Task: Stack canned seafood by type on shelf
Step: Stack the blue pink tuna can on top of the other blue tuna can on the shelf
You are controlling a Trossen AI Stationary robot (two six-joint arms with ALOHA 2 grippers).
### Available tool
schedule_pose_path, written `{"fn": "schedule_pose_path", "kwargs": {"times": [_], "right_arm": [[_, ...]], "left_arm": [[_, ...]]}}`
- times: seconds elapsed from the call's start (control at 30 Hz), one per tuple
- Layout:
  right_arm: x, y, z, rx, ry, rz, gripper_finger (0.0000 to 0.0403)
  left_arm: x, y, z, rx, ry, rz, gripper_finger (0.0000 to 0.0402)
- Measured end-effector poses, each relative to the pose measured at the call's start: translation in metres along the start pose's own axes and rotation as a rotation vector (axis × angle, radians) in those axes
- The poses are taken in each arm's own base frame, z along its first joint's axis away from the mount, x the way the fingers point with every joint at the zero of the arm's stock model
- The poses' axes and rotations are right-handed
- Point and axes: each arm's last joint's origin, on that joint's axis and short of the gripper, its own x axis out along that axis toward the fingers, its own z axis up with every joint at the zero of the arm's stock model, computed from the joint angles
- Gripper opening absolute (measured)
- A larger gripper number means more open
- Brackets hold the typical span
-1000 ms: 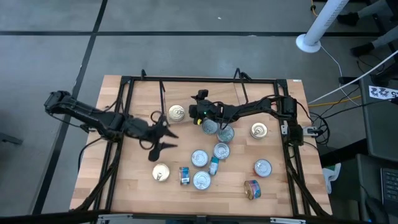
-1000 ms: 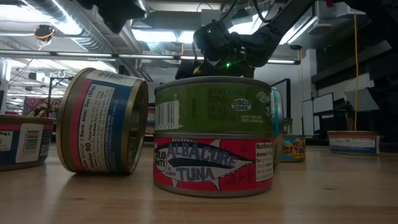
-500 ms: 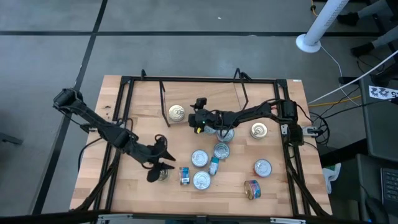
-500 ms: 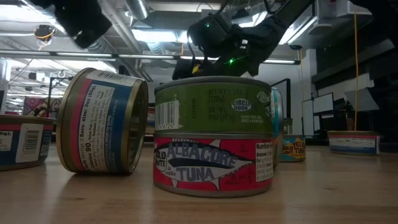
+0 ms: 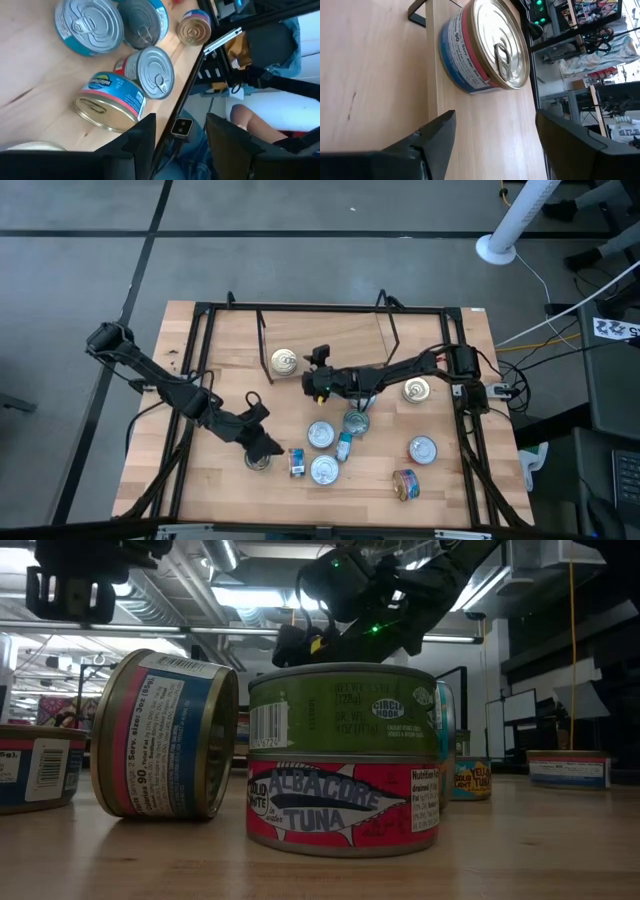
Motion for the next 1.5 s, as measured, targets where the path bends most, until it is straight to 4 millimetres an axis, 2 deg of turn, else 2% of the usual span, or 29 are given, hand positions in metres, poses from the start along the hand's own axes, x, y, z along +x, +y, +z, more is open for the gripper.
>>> {"fn": "schedule_pose_path", "kwargs": {"times": [0.27, 0.57, 0.7, 0.97, 1.3, 1.5], "right_arm": [[0.000, 0.000, 0.000, 0.000, -0.001, 0.000, 0.0273], [0.000, 0.000, 0.000, -0.001, -0.001, 0.000, 0.0273], [0.000, 0.000, 0.000, -0.001, -0.005, 0.004, 0.0273], [0.000, 0.000, 0.000, -0.001, -0.008, 0.010, 0.0273], [0.000, 0.001, 0.000, -0.005, -0.005, 0.017, 0.0273], [0.000, 0.001, -0.001, -0.012, 0.003, 0.024, 0.0273]], "left_arm": [[0.003, 0.004, 0.014, -0.136, -0.005, 0.017, 0.0173], [0.018, 0.009, 0.020, -0.238, 0.086, 0.023, 0.0268], [0.025, 0.007, 0.026, -0.318, 0.170, -0.035, 0.0283], [0.034, -0.027, 0.038, -0.346, 0.175, -0.071, 0.0284], [0.046, -0.066, 0.045, -0.417, 0.269, 0.191, 0.0279], [0.067, -0.071, 0.042, -0.553, 0.334, 0.361, 0.0278]]}}
